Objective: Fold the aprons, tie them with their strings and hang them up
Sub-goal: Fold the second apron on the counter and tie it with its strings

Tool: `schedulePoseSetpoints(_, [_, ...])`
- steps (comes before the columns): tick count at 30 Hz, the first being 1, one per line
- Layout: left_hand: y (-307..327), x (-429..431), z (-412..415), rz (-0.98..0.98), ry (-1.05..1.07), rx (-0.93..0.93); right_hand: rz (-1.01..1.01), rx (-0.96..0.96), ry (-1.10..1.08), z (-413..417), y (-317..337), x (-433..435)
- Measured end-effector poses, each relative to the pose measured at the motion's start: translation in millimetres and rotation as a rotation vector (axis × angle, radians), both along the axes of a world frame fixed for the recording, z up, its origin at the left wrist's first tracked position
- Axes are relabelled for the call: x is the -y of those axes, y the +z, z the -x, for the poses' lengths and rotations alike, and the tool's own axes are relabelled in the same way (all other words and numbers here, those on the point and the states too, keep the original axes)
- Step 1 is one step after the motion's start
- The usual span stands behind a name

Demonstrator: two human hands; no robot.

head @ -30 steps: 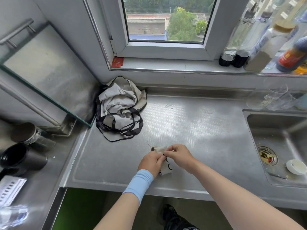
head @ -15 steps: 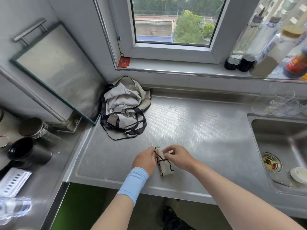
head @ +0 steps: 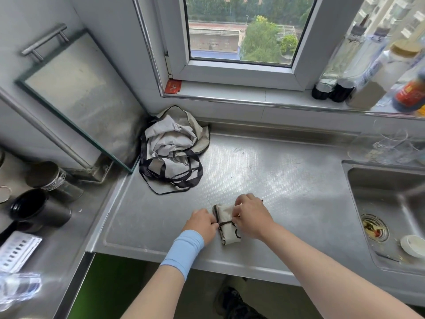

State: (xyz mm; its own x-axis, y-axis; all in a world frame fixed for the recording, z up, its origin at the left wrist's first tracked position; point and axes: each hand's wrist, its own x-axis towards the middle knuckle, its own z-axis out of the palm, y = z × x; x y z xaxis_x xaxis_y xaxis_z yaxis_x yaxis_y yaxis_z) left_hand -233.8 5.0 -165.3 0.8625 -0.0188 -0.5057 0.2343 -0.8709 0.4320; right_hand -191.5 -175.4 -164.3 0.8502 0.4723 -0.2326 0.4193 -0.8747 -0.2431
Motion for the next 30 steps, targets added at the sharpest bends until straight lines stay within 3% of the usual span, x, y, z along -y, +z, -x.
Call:
schedulePoseSetpoints(4, [-0.5, 7.6, -3.7, 0.130, 0.133, -0.046, 0.033, -0.190, -0.049, -3.2, 5.7, -8.9])
schedulePoseSetpoints(10, [-11.2, 5.4, 6.9, 0.240, 0.322, -0.038, -0.300, -0.428, -0.421, -4.0, -5.4, 0.6])
schedulePoseSetpoints(14, [-17.7, 1.0, 8.2, 0.232, 0.328, -0.010, -0.402, -0.396, -0.549, 2.5, -8.3, 4.3])
schedulePoseSetpoints(18, [-7.1, 8.7, 2.6, 0.341, 0.295, 0.098, -0.339, -0.307, -0.433, 6.6, -8.6, -4.6])
schedulePoseSetpoints(22, [-3.2, 20.5, -11.9, 0.399, 0.142, 0.171, -0.404, -0.317, -0.491, 6.0, -10.8, -5.2])
schedulePoseSetpoints(26, [-5.5, 31.0, -25.7, 0.363, 0.090, 0.131, -0.476, -0.412, -0.519, 4.8, -10.5, -2.5])
schedulePoseSetpoints(30, [-4.0, 30.0, -34.2, 0.328, 0.089, 0.130, -0.690, -0.553, -0.609, 6.8, -12.7, 1.3])
